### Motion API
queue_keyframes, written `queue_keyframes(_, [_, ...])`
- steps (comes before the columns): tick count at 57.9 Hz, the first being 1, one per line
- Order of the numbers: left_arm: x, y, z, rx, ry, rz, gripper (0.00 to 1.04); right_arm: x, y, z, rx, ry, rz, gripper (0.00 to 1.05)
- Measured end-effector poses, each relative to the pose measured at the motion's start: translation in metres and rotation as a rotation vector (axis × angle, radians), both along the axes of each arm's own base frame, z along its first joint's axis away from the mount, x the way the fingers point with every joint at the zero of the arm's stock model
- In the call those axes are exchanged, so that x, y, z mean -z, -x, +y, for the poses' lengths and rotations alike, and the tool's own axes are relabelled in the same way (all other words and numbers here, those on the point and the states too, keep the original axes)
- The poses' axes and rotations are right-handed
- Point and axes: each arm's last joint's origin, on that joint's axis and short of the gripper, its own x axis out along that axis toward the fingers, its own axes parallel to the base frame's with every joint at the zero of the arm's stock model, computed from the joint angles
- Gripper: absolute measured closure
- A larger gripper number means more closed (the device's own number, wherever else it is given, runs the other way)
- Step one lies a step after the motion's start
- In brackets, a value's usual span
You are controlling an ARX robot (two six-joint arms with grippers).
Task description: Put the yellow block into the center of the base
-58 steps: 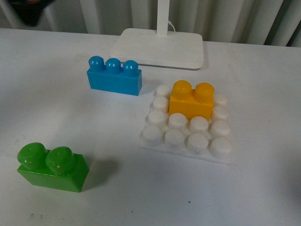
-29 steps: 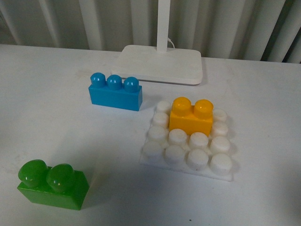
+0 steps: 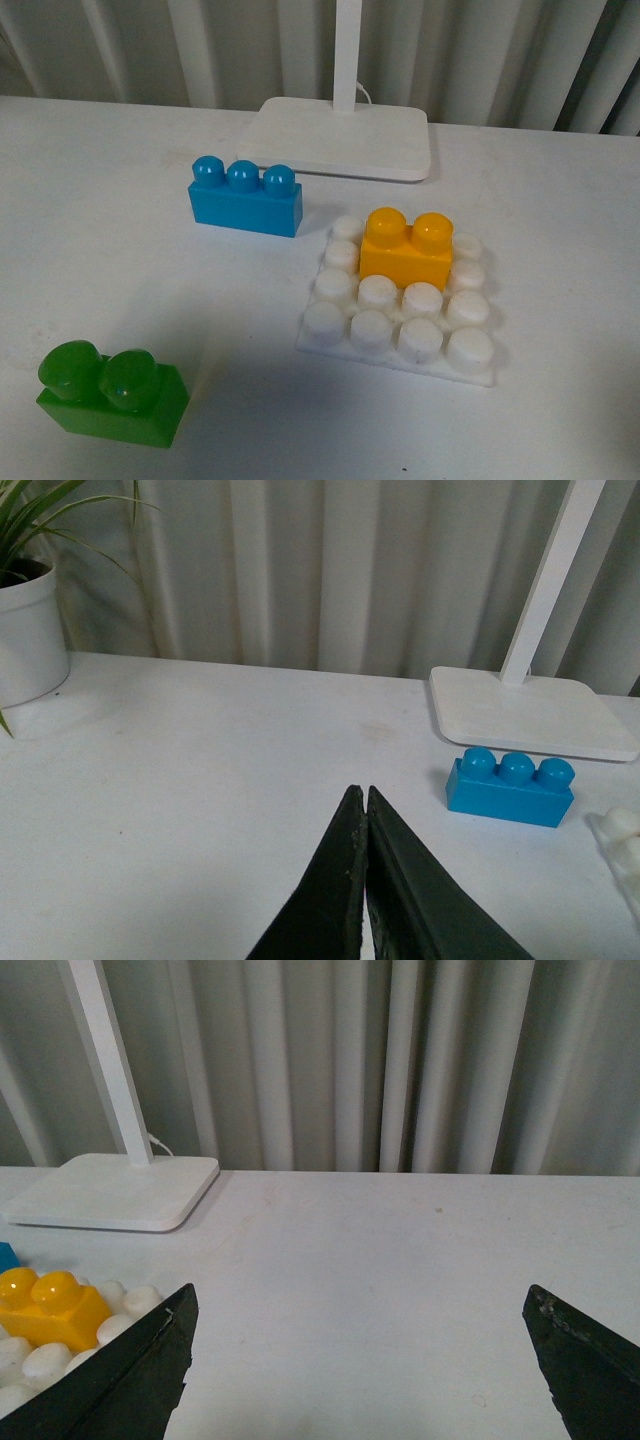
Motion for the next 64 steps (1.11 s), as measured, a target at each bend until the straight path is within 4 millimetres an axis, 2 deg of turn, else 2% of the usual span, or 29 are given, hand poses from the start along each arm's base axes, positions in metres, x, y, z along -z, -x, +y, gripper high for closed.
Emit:
queue_keyframes(29, [0.019,0.012,0.000,-0.002,0.001,-0.010,1.01,0.000,0.000,0.000,0.000,0.000,0.000,0.09])
queue_keyframes(37, [0.019,0.015,0.000,-0.002,0.003,-0.018,1.01,0.000,0.000,0.000,0.000,0.000,0.000,0.09])
queue_keyframes(43, [0.022,0.025,0.000,-0.001,0.003,-0.007,1.01,0.000,0.000,0.000,0.000,0.000,0.000,0.09])
queue_keyframes(55, [0.022,0.026,0.000,-0.002,0.003,-0.011,1.01,0.000,0.000,0.000,0.000,0.000,0.000,0.09])
queue_keyframes(57, [0.022,0.026,0.000,-0.001,0.004,-0.011,0.99,0.000,0.000,0.000,0.000,0.000,0.000,0.09])
queue_keyframes(64, [0.022,0.026,0.000,-0.002,0.004,-0.011,0.75,0.000,0.000,0.000,0.000,0.000,0.000,0.09])
